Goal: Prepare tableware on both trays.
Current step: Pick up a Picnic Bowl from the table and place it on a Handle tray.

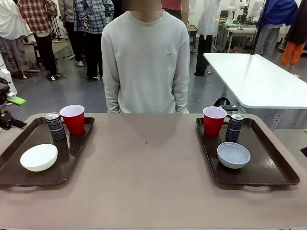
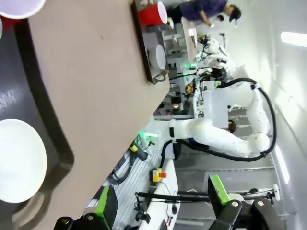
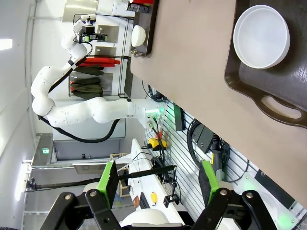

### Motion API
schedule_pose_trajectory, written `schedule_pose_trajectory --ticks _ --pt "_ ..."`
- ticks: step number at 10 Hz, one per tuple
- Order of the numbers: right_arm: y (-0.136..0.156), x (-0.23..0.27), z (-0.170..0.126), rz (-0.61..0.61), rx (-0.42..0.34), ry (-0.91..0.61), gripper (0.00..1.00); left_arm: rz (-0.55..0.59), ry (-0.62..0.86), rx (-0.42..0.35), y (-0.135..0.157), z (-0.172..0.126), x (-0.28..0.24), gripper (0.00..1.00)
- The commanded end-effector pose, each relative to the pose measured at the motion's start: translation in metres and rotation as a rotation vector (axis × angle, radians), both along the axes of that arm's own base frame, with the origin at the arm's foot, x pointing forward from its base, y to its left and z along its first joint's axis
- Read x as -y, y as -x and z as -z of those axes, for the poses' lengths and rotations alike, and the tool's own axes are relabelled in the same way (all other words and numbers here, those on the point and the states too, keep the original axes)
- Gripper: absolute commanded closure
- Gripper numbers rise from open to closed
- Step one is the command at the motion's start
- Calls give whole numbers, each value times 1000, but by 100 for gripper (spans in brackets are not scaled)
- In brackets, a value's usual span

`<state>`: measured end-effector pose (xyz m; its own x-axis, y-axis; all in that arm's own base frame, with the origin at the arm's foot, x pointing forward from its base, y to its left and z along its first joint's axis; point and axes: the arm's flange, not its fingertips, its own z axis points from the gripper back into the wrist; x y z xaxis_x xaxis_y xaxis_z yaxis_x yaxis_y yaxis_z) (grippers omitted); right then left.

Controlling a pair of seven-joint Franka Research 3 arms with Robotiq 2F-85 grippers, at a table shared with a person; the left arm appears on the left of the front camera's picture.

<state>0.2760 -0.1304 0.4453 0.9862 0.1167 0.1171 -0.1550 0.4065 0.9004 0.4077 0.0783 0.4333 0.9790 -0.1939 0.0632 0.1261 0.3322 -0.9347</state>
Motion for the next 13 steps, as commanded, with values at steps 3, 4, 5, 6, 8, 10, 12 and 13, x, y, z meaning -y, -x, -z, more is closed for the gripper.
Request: schedule_pose_trajectory --ticks 3,4,5,6,8,10,12,13 --pt "1 -2 -1 6 -13 -7 12 -65 -56 150 22 -30 -6 0" --pt "1 -2 -1 6 -13 -7 12 -96 -60 168 27 -40 -7 0" --pt "1 -2 -1 6 -13 -7 12 -45 -41 95 5 -25 -8 0" --pt "1 -2 -1 6 -13 -7 12 -45 -41 95 5 -25 -8 0" --pt "1 -2 -1 6 -13 -7 12 -45 -41 95 5 -25 -8 0" --pt "1 -2 -1 6 -13 -7 12 -45 -41 95 5 -25 -8 0" --pt "1 -2 -1 6 -13 -7 12 -45 -41 95 5 -25 -8 0" --pt "1 -2 -1 6 -13 -7 12 -45 -41 95 5 -25 -8 0"
